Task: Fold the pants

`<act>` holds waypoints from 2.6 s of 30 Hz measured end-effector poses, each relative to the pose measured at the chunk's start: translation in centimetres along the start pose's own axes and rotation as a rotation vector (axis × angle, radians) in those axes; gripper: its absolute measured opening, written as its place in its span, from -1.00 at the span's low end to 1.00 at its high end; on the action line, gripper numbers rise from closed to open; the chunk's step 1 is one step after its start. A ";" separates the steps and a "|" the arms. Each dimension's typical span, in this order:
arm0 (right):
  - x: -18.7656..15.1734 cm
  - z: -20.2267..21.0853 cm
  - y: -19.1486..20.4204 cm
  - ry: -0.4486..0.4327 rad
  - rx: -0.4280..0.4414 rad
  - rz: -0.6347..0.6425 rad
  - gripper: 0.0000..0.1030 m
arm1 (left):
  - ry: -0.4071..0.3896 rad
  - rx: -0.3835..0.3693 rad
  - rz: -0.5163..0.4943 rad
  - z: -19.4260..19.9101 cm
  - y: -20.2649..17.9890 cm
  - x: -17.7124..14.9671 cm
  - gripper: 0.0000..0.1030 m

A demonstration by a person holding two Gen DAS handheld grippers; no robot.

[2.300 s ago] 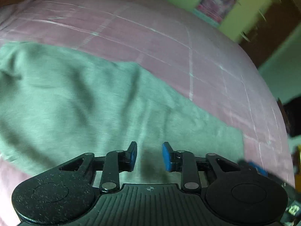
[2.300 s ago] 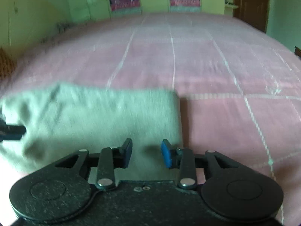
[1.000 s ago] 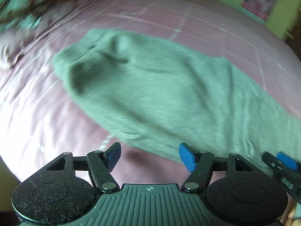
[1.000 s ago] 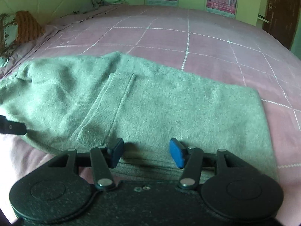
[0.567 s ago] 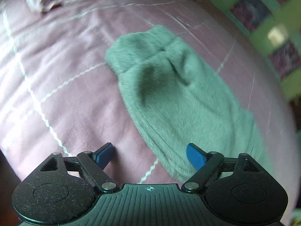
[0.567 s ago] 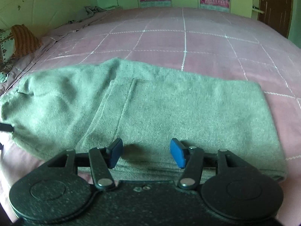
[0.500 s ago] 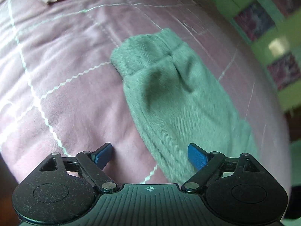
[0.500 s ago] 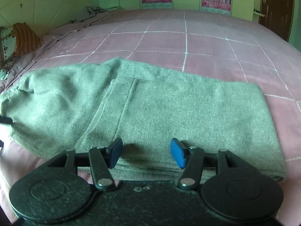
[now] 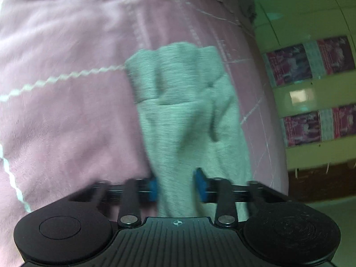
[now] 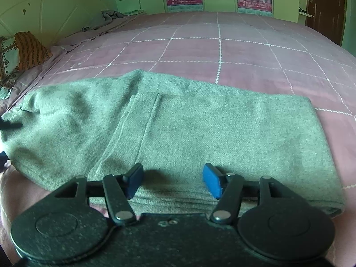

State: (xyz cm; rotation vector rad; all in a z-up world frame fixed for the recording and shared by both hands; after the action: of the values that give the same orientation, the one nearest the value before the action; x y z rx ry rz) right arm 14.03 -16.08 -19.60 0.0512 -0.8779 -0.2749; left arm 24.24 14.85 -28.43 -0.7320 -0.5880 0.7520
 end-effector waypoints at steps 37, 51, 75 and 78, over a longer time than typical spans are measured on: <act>0.7 7.6 -12.3 -0.027 0.003 -0.331 0.21 | 0.281 -0.198 -1.320 -2.7 -26.5 -33.2 -0.37; 1.3 5.3 -11.9 0.009 0.151 -0.540 0.40 | 0.221 0.034 -1.021 -1.2 -17.9 -24.2 0.12; -0.3 7.7 -16.3 -0.097 0.055 -0.543 -0.26 | 0.145 0.010 -1.096 -0.7 -20.6 -27.5 0.20; -0.5 7.1 -16.2 -0.060 0.010 -0.461 -0.12 | 0.173 0.059 -1.116 -2.5 -19.5 -27.5 0.20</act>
State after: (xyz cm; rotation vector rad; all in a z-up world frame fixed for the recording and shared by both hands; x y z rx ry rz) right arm 4.73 -31.07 -17.99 0.2579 -0.9205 -0.7051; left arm 17.24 -17.40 -20.96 -0.3093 -0.6957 -0.3247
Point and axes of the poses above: each gripper's, at about its wrist camera, not at the fingertips, and z roughly against the way its jaws point, y to its left, x to its top, the point moved 9 cm from there along -z, roughly the way its jaws point, and after that the axes turned 7 degrees about -y, right-handed, at the moved point
